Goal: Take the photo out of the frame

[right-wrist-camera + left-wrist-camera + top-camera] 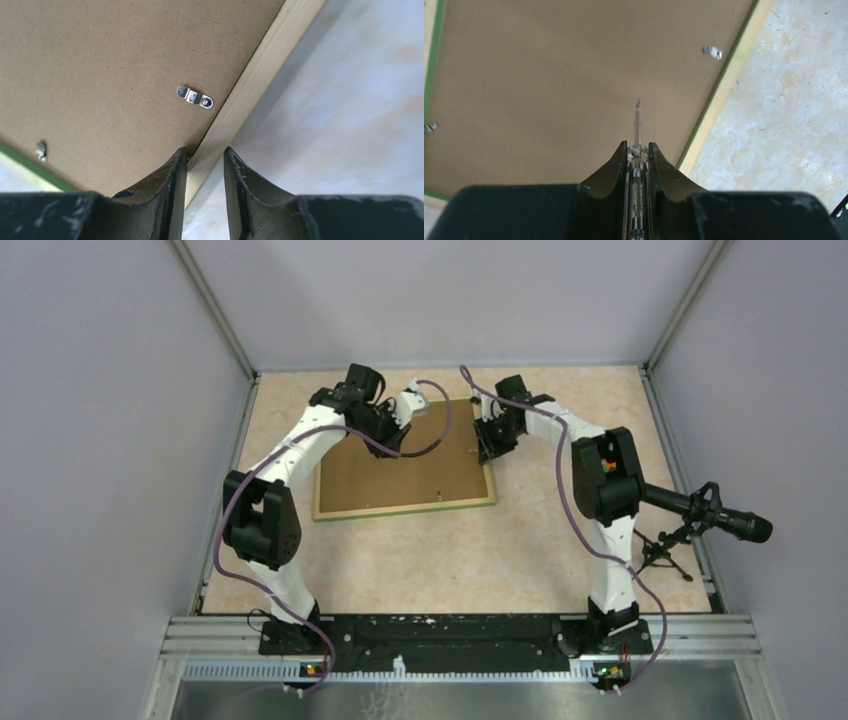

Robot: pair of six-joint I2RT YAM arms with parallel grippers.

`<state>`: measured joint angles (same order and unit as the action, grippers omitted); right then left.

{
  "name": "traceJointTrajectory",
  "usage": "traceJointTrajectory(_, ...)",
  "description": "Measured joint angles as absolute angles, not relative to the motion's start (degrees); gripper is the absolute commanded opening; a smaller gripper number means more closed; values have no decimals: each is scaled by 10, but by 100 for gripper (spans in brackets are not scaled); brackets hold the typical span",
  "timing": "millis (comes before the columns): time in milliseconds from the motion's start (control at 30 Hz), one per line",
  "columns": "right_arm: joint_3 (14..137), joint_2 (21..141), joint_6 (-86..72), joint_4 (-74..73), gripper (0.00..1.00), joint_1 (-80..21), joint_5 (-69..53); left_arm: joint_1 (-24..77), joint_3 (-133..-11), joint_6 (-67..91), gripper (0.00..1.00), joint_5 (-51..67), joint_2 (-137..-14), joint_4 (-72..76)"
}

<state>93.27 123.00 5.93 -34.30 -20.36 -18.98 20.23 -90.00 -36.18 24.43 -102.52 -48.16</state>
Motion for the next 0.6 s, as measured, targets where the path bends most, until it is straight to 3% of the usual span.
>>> traceJointTrajectory(133,1019,1279,132,-335,32,-186,-162,185,-901,-346,0,251,-1025,-487)
traceJointTrajectory(400,1259,1398,164,-366,62,-174,-118,183,-886,-326,0,265,-1025,-488)
traceJointTrajectory(600,1181,1320,127,-370,67,-177,-156,172,-872,-312,0,270,-1024,-486)
